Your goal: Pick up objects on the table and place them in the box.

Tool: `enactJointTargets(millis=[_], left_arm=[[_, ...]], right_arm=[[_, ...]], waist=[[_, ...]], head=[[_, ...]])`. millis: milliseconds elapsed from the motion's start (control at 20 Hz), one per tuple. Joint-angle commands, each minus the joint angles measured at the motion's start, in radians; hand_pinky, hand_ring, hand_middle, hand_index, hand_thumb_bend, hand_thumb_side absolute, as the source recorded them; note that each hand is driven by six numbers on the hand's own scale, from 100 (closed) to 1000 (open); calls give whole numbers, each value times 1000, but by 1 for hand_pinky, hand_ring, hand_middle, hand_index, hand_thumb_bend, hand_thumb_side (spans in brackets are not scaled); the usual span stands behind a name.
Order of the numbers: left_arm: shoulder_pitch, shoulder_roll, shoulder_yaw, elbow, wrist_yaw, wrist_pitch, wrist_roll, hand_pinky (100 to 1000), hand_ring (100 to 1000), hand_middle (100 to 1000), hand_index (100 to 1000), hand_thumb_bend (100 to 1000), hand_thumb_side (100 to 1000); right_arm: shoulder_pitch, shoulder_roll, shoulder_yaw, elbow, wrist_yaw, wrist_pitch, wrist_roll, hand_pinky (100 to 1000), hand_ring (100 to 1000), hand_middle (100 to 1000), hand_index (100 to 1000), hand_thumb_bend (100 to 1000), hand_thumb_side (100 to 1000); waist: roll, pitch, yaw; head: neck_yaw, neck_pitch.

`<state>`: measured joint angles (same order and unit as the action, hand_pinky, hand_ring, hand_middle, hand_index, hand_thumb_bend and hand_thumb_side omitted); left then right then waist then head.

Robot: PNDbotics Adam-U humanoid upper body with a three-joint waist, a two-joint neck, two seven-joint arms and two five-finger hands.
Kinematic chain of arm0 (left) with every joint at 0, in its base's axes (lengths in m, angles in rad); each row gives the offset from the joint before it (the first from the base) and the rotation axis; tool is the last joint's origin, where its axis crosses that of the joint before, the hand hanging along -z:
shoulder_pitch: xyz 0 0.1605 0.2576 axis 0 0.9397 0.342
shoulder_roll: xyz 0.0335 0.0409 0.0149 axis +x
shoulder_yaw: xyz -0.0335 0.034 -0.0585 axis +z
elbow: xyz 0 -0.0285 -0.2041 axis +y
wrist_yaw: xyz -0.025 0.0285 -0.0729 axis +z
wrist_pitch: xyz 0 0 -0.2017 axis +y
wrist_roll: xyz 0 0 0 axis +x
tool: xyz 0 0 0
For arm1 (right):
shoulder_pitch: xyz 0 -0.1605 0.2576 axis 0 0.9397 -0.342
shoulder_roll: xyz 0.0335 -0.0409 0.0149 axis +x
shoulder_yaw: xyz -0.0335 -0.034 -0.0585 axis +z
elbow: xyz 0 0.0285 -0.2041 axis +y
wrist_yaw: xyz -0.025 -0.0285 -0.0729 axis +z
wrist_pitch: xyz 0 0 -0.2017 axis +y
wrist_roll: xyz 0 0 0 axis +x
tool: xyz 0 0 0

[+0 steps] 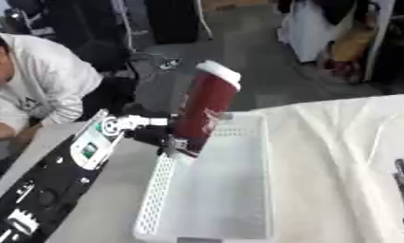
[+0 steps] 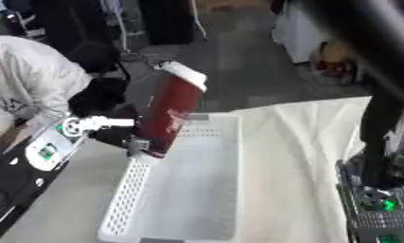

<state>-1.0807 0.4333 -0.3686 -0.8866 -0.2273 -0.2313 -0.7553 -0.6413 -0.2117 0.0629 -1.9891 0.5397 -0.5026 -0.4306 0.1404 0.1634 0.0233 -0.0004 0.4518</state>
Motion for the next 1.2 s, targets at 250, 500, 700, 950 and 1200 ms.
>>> enactJointTargets(millis=[250,500,700,950,1200], left_arm=[[-28,9,8,16,-12,-33,4,809,931,904,1000,100,1000],[-29,11,7,20,-26,-33,-7,847,970,946,1000,100,1000],[-32,13,5,19,-35,-37,-22,936,1000,978,1000,113,1000],[-34,18,5,15,-55,-49,-17,1000,1000,1000,1000,450,1000],[-35,20,1,17,-87,-61,-38,1000,1000,1000,1000,737,1000]], right_arm=[[-24,0,3,-11,-2,-5,2,469,573,589,647,100,1000],[-24,-2,3,-11,-3,-4,2,469,573,589,647,100,1000],[-23,-3,3,-11,-2,-4,3,469,573,589,647,100,1000],[-23,-3,3,-11,-2,-4,2,469,573,589,647,100,1000],[-23,-4,3,-11,-2,-4,2,469,573,589,647,100,1000]], waist=[[-2,-14,0],[-3,-14,1],[-3,-15,2],[-2,-15,2],[-2,-16,3]], head=[[7,1],[7,4],[6,5],[6,7],[6,8]])
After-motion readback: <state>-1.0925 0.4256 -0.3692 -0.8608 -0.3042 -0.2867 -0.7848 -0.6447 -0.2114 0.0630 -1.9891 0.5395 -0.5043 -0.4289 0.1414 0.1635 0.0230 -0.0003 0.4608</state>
